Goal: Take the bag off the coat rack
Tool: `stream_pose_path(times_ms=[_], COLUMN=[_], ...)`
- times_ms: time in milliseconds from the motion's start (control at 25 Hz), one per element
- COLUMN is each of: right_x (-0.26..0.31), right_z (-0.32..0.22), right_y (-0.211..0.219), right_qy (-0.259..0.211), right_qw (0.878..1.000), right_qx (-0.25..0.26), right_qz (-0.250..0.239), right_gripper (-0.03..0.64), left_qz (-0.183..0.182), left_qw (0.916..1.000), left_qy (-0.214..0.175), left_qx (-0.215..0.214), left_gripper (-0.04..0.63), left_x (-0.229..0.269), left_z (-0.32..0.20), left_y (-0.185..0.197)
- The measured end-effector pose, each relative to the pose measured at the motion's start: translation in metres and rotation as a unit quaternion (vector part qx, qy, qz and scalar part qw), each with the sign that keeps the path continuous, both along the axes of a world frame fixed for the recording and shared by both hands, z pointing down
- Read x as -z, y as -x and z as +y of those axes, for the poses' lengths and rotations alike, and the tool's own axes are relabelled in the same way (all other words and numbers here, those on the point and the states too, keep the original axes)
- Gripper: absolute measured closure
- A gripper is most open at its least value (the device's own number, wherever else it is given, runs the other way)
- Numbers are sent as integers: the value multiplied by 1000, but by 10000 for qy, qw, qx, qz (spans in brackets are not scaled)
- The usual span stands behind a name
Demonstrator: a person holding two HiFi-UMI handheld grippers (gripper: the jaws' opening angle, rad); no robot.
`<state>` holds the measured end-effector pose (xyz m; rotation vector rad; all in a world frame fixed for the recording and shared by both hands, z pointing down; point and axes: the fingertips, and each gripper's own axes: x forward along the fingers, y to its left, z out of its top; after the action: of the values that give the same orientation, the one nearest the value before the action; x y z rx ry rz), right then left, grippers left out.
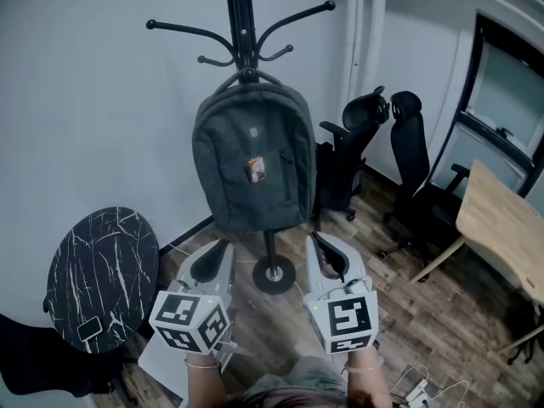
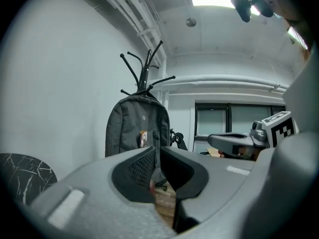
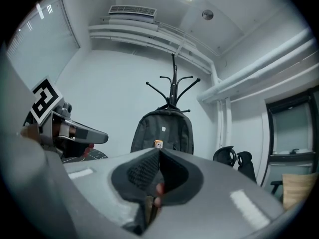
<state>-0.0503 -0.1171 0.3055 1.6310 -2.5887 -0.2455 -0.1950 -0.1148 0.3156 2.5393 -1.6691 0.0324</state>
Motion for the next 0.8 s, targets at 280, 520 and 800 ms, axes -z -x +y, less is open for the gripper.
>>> stream_pose_path(times_ms=[280, 520, 800], right_x=[-10, -16, -19], right_z=[-19, -52, -96], right_y=[-3, -7, -10], right_qy=[163, 204, 233], right_qw=[9998, 9997, 9997], right_qx=[-70, -86, -70], right_qz=[-63, -89, -36], right_gripper=[563, 532, 515], left_qz=[100, 107, 149], left_qw=[9999, 9996, 9985], left_qy=[114, 129, 86], left_qx=[59, 235, 522], left_gripper=[506, 491, 472], left_x=[-10, -14, -12], left_z=[-22, -50, -87], left_y=[11, 19, 34])
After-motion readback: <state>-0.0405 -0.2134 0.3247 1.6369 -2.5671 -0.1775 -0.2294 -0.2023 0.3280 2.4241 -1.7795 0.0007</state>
